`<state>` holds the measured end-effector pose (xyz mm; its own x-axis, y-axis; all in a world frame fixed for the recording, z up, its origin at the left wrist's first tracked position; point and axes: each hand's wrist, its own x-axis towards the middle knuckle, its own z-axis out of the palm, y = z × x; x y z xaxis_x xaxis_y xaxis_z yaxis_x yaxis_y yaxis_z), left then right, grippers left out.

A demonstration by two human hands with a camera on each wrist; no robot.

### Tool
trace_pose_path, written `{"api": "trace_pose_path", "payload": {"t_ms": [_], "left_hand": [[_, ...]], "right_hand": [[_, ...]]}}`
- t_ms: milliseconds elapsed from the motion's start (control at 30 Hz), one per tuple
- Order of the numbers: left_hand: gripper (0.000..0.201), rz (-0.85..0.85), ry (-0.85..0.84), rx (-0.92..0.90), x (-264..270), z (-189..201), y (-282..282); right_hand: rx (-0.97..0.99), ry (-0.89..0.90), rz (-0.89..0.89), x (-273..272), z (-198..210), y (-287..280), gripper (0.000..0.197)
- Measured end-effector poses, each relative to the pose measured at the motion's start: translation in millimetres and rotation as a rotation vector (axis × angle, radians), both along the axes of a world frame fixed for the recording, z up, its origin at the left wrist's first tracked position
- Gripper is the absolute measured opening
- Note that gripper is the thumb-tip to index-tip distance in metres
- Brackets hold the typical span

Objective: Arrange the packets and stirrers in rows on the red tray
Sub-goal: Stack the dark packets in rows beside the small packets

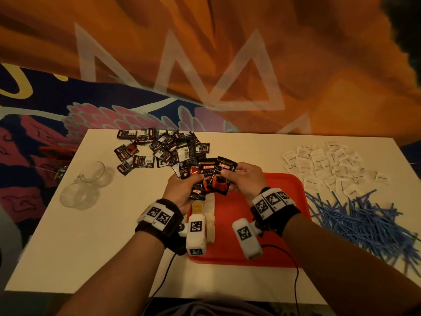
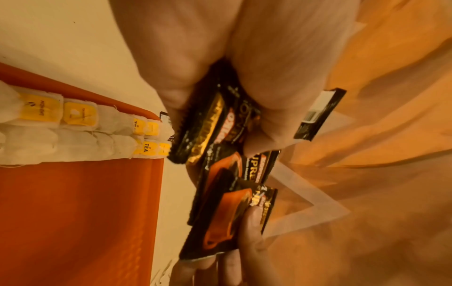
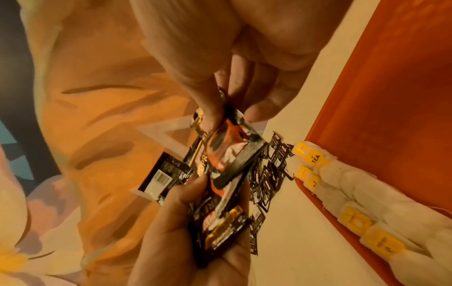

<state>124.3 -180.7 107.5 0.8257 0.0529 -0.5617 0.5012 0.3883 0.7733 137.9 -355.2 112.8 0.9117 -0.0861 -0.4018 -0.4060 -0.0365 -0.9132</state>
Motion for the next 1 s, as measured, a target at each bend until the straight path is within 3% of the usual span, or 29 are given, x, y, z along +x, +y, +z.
{"api": "trace_pose_path", "payload": {"t_ms": [200, 433, 500, 633, 800, 1000], "left_hand": [[0.051, -0.082, 0.039, -0.065, 1.4, -6.7, -14.1], [0.035, -0.058, 0.053, -0.038, 11.0, -16.8, -9.7], [0.032, -0.063, 0.039, 0.01, 13.3, -21.3, -9.1], [0.032, 0.004, -0.009, 0.127, 20.7, -34.1, -8.3], [0.034, 0.024, 0.07, 0.072, 25.7, -36.9, -5.0], [0.034, 0.043, 0.17, 0.065, 27.5, -53.0, 11.0]], "right_hand": [[-0.062, -0.002, 0.064, 1.6, -19.8, 7.5, 0.016], [-0.03, 0.042, 0.047, 12.9, -29.9, 1.6, 0.008], [-0.074, 0.052, 0.128, 14.5, -31.8, 1.8, 0.018], [0.136, 0.172, 0.212, 11.9, -35.5, 3.5, 0.013], [-0.174, 0.131, 0.3, 15.5, -48.9, -0.1, 0.01], [-0.323, 0.115, 0.353, 29.4, -71.0, -7.0, 0.009]]}}
